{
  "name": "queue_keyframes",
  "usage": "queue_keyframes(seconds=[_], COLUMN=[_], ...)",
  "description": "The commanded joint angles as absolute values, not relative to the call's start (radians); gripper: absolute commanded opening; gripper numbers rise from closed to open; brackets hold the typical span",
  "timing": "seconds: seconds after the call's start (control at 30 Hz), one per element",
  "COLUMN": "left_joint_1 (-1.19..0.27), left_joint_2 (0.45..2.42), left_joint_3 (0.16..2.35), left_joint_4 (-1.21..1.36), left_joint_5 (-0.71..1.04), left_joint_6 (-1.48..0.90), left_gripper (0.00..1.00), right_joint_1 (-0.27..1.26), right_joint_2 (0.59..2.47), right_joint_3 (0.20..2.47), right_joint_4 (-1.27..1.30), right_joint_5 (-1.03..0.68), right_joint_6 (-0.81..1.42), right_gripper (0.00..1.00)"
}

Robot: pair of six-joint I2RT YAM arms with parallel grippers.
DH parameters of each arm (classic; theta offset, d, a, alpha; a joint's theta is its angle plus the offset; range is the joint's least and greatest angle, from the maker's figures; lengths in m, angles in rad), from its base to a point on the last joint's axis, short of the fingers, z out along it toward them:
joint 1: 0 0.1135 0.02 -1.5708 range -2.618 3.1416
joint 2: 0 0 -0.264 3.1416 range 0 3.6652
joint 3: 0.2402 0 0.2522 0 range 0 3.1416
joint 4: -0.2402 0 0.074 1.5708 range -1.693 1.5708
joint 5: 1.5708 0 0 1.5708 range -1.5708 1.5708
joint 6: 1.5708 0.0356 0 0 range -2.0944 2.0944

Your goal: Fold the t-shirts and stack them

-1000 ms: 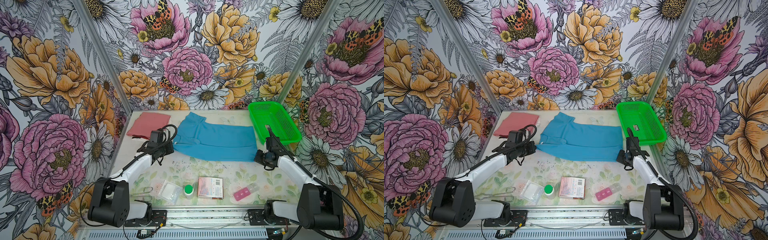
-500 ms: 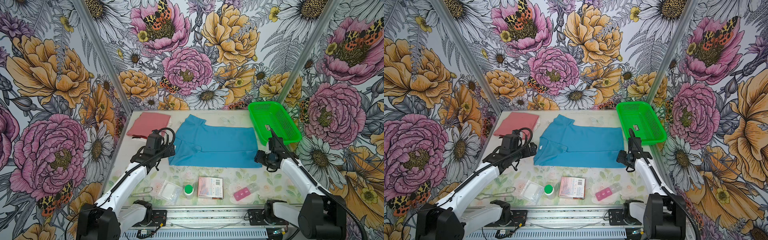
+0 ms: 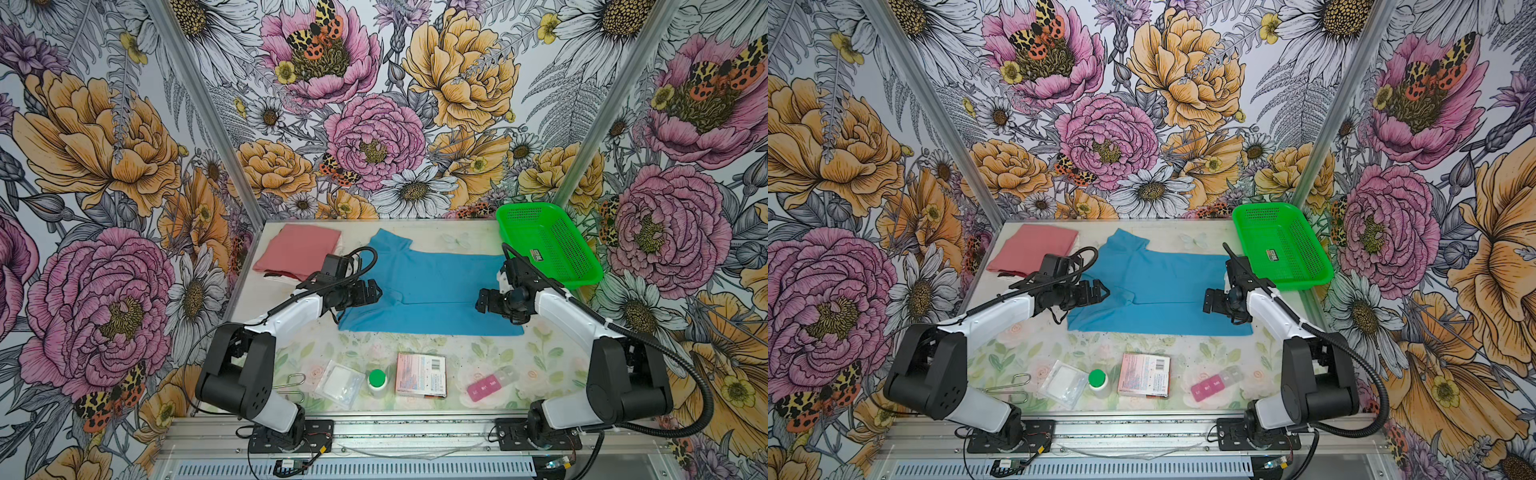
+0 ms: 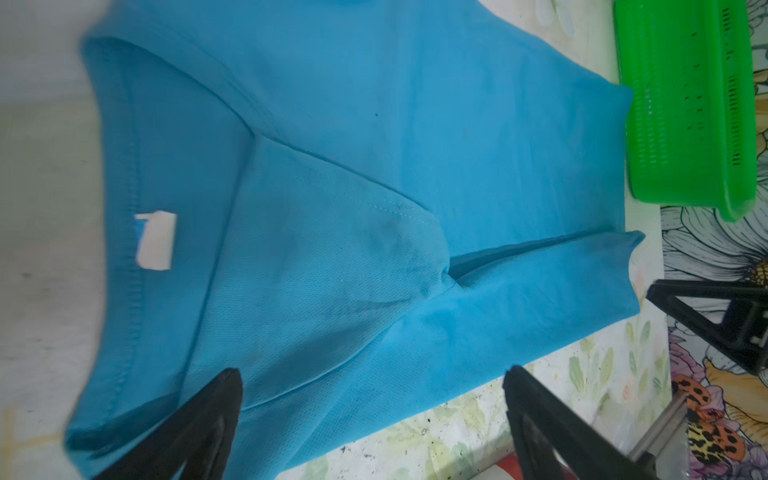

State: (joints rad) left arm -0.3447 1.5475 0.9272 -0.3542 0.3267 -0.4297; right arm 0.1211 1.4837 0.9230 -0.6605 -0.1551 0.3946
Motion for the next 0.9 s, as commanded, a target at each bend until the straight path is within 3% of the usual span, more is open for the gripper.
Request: queue_keyframes(seconds=[0.0, 0.2, 0.47, 0.67, 0.87], left_joint_1=[-0.36, -0.331, -0.294, -0.334, -0.366], left_joint_2=[1.576, 1.605, 1.523, 1.391, 1.37], left_joint_3=[0.908, 0.782, 0.632, 0.579, 0.727], left_joint_4=[-0.24, -0.156, -0.184, -0.207, -0.3], left_joint_5=[0.393, 0.328, 0.238, 0.225, 0.193], left_joint_6=[-0.498, -0.565, -0.583, -0.602, -0.547], left_gripper=[0.99, 0.99, 0.99, 0.99, 0.99], right_joint_1=[0.147, 0.222, 0.301, 0.331, 0.246], right_joint_2=[1.547, 1.672, 1.683, 1.58, 1.428], right_joint_3=[0.933, 0.927, 0.883, 0.781, 0.76], right_joint_4=[-0.589, -0.551, -0.542, -0.546, -0.575], right_joint_5=[-0.197, -0.178, -0.188, -0.164, -0.133], right_joint_6=[0.414, 0.437, 0.461, 0.5, 0.523], right_gripper=[0.99, 1.0, 1.0, 0.99, 0.99])
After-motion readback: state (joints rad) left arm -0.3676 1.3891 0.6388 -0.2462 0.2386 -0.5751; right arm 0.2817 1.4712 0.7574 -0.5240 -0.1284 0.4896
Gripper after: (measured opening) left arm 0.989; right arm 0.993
